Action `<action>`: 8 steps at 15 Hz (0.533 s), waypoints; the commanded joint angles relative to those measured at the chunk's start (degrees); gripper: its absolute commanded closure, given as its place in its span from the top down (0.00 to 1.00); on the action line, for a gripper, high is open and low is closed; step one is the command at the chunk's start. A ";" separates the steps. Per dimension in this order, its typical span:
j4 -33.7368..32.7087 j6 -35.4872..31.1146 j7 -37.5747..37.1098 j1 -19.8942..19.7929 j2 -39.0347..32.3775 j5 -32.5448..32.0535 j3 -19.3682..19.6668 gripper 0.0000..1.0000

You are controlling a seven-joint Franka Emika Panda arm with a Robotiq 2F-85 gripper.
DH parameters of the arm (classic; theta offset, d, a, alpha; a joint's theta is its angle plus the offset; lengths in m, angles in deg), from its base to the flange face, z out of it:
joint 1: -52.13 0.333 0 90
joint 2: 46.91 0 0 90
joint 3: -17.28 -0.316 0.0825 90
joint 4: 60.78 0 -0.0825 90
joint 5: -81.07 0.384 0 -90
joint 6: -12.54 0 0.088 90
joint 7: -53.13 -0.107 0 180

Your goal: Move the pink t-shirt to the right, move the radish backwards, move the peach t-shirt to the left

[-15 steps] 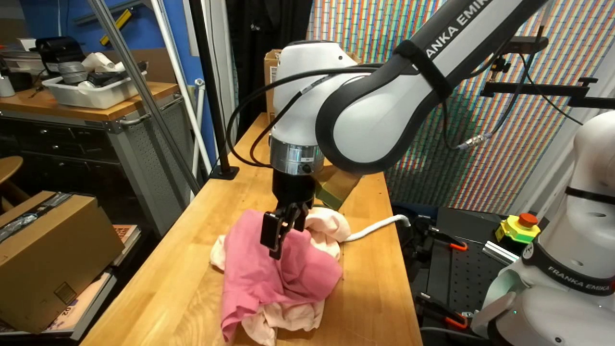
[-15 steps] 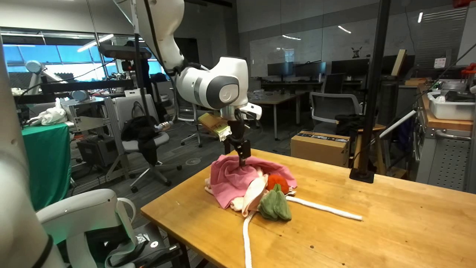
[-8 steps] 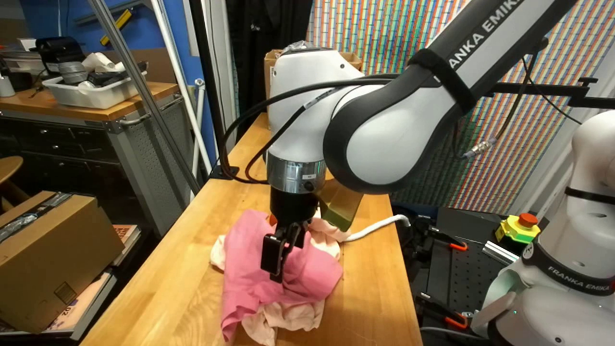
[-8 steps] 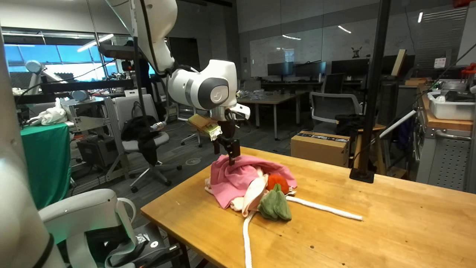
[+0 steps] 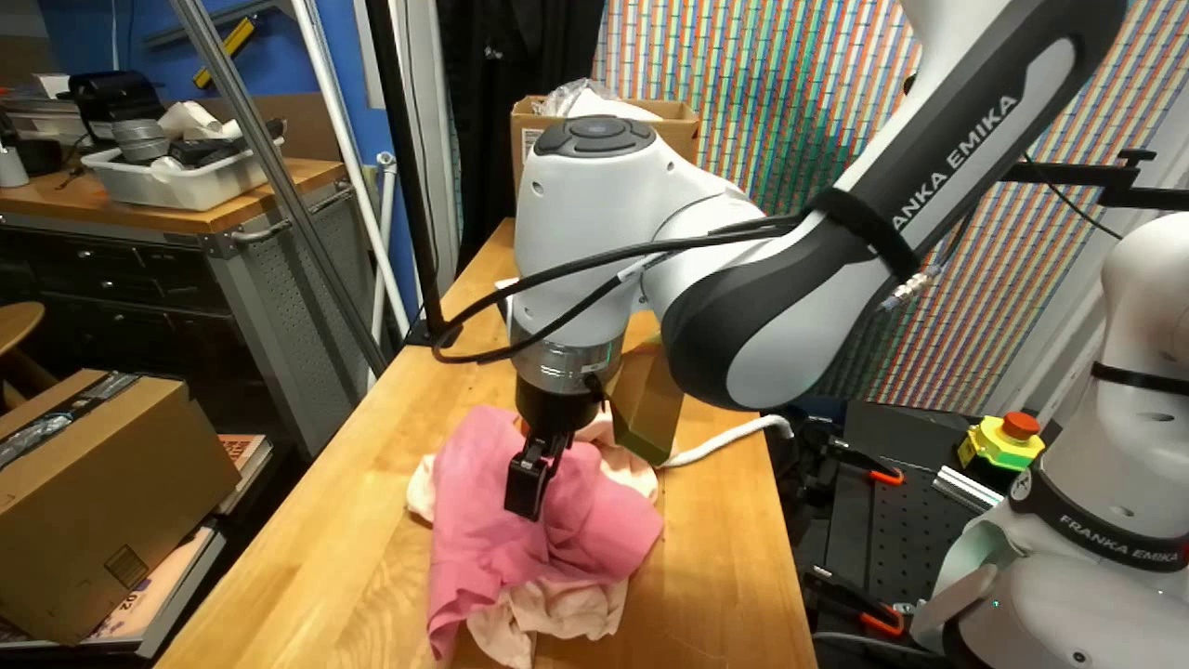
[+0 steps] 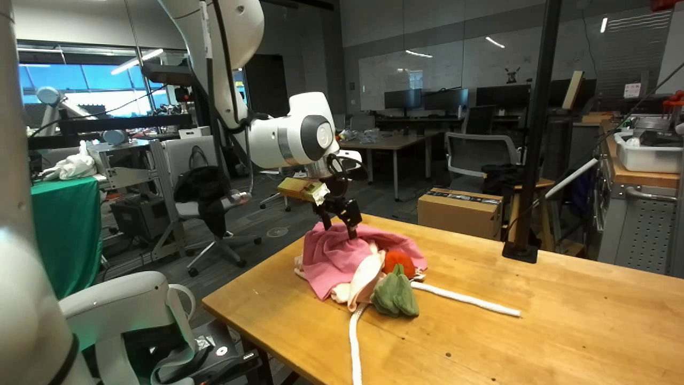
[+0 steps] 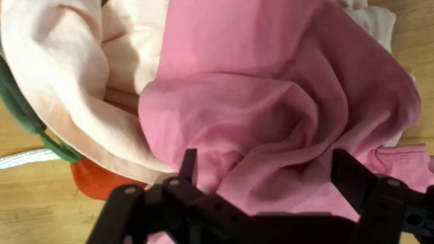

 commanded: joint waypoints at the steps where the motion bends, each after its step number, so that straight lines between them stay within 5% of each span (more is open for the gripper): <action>1: -1.45 -3.69 -4.30 1.44 -1.94 -5.36 2.55 1.00; 5: -1.30 -7.23 -5.15 2.10 -2.67 -6.78 4.15 1.00; 6: -1.12 -7.58 -4.64 2.10 -2.55 -6.46 4.18 0.75; 8: -1.04 -8.17 -4.88 2.51 -2.43 -6.69 4.66 0.68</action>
